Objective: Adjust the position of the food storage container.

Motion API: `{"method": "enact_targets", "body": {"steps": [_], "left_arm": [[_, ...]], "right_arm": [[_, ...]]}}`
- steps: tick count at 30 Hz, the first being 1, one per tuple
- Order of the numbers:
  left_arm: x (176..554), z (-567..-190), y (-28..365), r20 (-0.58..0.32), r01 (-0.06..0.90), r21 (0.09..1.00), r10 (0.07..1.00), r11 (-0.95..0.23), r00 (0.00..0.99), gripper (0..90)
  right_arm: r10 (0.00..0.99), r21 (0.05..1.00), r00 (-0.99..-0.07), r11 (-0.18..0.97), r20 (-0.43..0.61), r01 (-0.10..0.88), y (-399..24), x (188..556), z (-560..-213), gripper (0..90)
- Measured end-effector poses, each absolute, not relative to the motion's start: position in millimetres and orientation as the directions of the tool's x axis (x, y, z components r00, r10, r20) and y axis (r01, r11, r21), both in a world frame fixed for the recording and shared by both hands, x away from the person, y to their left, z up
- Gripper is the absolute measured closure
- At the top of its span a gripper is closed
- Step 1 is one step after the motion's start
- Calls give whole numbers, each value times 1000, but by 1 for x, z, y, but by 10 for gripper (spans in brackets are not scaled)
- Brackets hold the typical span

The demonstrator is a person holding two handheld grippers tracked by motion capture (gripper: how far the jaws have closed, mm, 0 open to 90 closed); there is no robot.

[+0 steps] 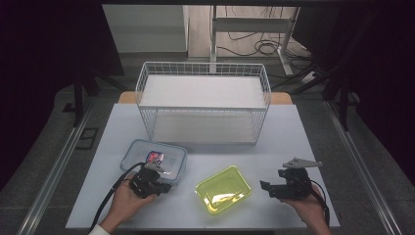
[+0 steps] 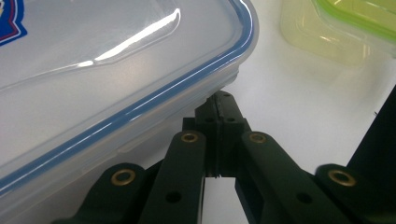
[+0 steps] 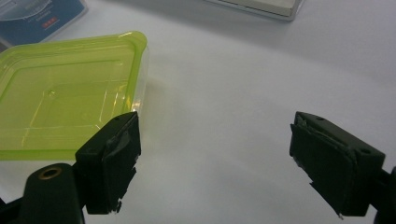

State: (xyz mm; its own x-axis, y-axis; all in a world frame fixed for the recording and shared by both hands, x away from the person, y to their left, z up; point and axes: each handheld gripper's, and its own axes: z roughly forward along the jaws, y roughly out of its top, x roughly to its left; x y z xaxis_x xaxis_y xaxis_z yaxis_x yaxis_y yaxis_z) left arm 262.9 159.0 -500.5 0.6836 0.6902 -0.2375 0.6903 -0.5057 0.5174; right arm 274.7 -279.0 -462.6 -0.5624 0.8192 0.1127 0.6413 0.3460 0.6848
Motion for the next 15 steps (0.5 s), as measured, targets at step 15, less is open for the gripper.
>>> {"method": "enact_targets", "body": {"steps": [15], "left_arm": [[242,-482,197,-247,690,574,710,-441,659,900]], "right_arm": [[819,684,-565,356,101,637,-280,274,-462,165]]}}
